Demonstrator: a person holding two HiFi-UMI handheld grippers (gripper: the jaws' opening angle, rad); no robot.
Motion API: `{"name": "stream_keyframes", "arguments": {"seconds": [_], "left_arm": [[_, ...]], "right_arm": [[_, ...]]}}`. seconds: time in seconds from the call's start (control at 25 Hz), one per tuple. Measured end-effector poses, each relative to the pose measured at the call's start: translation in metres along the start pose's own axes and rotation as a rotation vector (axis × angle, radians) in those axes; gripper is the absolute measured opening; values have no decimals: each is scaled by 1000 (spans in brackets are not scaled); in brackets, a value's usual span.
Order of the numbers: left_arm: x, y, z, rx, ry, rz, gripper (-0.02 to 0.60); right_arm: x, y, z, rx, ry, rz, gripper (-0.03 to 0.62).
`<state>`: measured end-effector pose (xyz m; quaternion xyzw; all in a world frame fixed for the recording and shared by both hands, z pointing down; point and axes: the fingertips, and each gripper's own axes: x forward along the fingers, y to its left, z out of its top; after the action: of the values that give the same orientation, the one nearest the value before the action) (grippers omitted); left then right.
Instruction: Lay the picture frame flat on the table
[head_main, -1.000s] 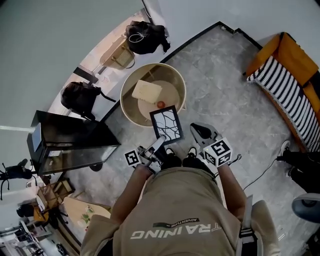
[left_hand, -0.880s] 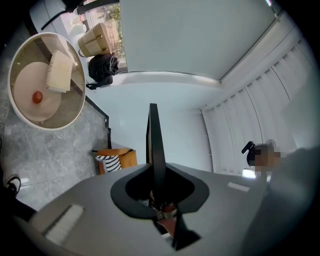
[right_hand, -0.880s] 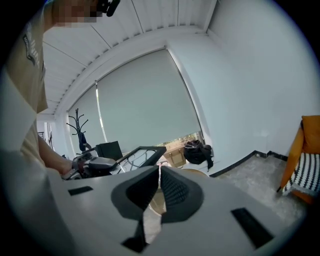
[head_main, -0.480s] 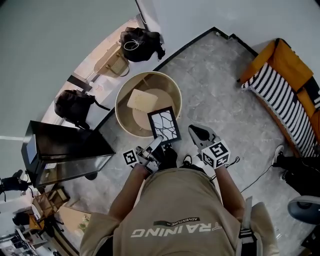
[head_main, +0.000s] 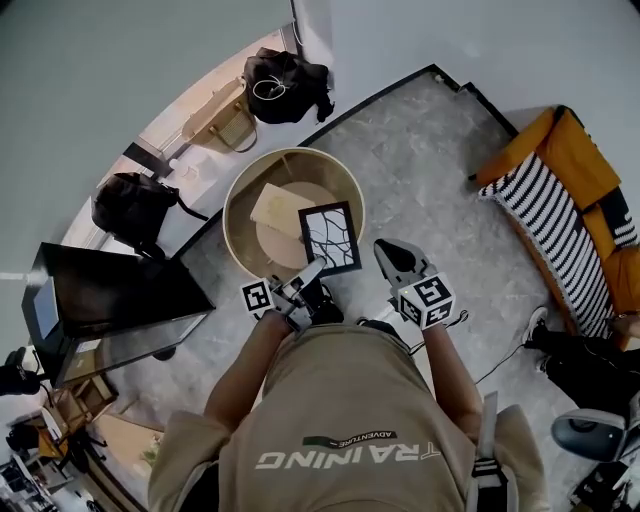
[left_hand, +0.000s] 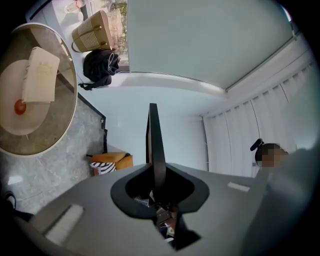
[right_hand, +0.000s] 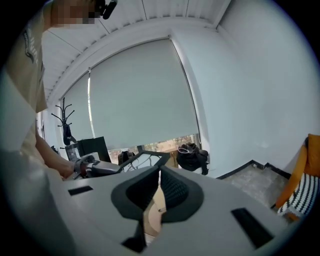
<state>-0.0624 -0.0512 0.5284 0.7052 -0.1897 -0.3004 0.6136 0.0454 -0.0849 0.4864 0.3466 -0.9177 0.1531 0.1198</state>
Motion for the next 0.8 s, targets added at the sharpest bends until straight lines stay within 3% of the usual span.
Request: {"name": "stream_keyframes", "arguments": {"seconds": [0.24,0.36,0.52,0.8], "left_arm": [[3,21,36,-26,63,18,52],[0,40,44,-49,88,35,52],[-6,72,45,-119,98,67,52],[-12,152,49,-175,100,142,52]], "right_arm": [[49,-13,9,14,8,-49,11],[68,-16,-3,-29,53,-77,11],[88,-14,-36,-39,133,-82,11],[121,-44,-115,71,238,-92,11]]}}
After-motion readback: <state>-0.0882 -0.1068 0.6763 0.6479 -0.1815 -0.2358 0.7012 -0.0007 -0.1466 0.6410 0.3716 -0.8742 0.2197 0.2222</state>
